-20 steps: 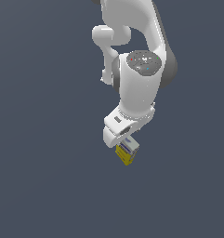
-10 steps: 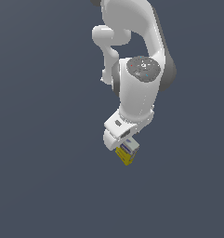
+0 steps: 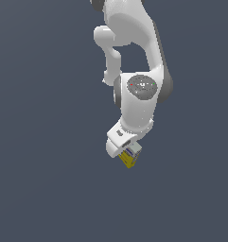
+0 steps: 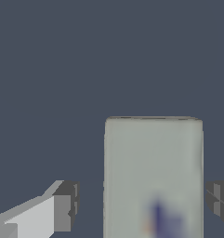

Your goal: Pick up the object and move it to a goal position.

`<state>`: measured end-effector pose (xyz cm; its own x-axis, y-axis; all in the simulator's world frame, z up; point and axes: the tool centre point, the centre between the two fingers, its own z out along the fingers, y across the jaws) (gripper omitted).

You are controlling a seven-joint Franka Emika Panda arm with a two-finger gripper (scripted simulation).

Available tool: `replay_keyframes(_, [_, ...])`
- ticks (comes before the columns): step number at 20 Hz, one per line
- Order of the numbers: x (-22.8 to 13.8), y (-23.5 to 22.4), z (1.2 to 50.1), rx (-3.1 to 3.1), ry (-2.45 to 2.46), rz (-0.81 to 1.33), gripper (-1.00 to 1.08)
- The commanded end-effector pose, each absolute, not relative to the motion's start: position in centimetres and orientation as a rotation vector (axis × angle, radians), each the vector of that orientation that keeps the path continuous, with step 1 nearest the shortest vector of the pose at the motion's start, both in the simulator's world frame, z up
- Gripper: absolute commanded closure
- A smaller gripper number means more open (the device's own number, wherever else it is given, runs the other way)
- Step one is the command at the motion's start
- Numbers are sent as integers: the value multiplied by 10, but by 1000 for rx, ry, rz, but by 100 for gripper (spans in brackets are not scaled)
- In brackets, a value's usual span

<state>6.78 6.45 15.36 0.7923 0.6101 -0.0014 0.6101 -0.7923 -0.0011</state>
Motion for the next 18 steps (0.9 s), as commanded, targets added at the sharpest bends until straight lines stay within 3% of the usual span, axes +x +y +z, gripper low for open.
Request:
replay_keyframes(1, [69,65,151,-2974,-1013,0,-92])
replay_keyframes(3, [69,65,152,-2974,-1013,0,-92])
replay_keyframes(4, [69,65,152,-2974,-1013,0,108])
replay_keyframes(18, [67,64,155,-2974,-1013,0,108])
